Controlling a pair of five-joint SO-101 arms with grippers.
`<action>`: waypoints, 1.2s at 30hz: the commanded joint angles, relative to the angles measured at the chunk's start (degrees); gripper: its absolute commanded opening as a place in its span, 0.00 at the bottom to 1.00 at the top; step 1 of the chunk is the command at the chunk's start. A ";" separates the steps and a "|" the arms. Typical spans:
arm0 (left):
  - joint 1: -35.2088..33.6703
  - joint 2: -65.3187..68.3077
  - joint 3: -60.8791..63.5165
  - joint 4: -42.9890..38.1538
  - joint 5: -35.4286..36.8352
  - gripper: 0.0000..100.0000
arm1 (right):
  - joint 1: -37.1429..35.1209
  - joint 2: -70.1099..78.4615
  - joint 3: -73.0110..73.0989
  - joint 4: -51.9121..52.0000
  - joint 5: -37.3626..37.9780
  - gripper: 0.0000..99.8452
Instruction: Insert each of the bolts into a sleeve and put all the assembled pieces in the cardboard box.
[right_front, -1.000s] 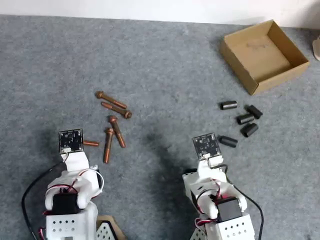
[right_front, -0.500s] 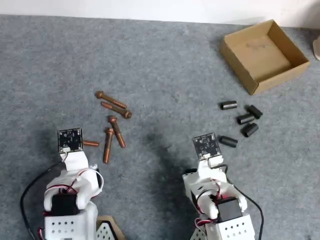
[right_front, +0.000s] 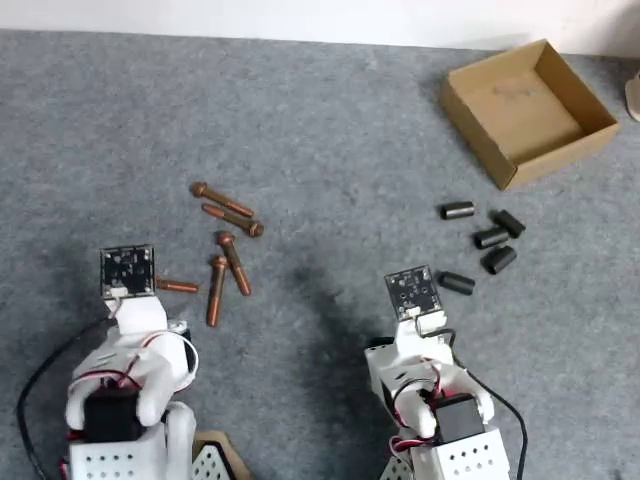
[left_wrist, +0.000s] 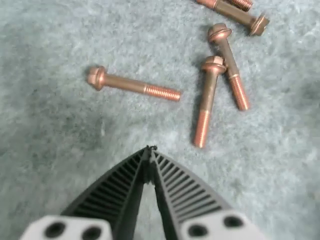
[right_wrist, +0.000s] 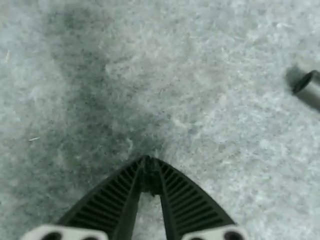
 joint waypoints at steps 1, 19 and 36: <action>0.66 14.20 -12.88 2.73 -0.18 0.01 | 0.75 -0.04 7.43 0.04 0.00 0.00; 1.10 57.71 -34.68 -3.08 2.29 0.01 | 0.75 -0.04 7.34 0.04 0.26 0.00; 15.78 76.62 -34.68 -25.05 3.78 0.01 | 0.75 -0.04 7.34 0.04 0.35 0.00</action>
